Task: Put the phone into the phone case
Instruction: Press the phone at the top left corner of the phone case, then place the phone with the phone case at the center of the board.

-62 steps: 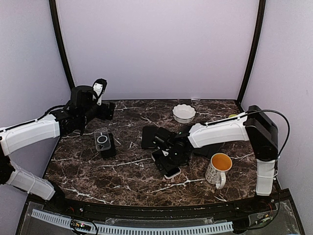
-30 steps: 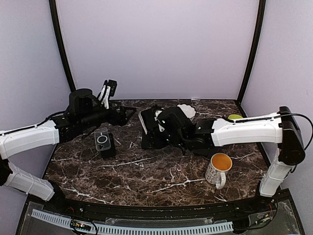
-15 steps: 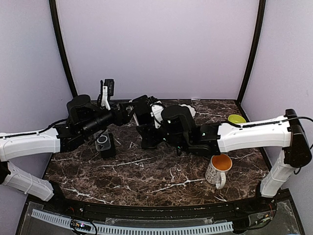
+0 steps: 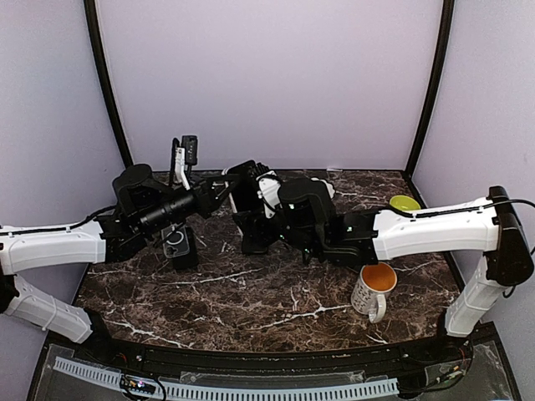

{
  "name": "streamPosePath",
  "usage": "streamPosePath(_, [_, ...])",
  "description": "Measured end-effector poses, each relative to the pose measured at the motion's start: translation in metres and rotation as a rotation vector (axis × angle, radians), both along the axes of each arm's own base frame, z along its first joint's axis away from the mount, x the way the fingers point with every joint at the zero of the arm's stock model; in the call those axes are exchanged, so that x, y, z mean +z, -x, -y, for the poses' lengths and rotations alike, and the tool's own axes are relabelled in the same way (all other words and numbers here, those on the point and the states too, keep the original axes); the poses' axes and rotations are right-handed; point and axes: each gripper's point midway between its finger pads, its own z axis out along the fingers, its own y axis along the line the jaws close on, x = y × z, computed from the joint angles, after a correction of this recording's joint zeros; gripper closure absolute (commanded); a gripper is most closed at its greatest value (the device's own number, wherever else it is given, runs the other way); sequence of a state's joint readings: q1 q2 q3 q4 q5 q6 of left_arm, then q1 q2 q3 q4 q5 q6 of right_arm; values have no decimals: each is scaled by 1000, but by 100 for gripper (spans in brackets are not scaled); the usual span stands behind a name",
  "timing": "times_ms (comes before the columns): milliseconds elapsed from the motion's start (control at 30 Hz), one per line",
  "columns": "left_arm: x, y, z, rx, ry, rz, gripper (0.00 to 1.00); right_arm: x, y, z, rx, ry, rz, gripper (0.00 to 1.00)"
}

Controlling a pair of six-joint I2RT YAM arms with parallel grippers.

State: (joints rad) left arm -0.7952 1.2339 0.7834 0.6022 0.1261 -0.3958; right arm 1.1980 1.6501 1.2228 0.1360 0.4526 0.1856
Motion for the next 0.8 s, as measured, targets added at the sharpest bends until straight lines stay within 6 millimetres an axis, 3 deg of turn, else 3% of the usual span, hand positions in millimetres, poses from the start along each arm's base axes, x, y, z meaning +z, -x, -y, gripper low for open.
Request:
streamPosePath(100, [-8, 4, 3, -31, -5, 10, 100, -6, 2, 1, 12, 18, -1, 28])
streamPosePath(233, [-34, 9, 7, -67, -31, 11, 100, -30, 7, 10, 30, 83, -25, 4])
streamPosePath(300, [-56, 15, 10, -90, -70, 14, 100, -37, 11, 17, 53, 109, -34, 2])
streamPosePath(367, [-92, 20, 10, -108, -129, -5, 100, -35, 18, 27, 97, 125, -39, 1])
streamPosePath(467, [-147, 30, 10, -132, -233, -25, 100, -15, 29, 37, 218, 94, -41, 1])
streamPosePath(567, [-179, 39, 11, -168, -288, -11, 100, 2, 25, 45, 269, 58, -35, 2])
streamPosePath(667, [-180, 45, 13, -194, -253, 58, 100, 3, 8, 44, 230, 52, -46, 2])
streamPosePath(800, [-185, 54, 8, -200, -203, 121, 100, -15, -20, 20, 161, 52, -99, 4])
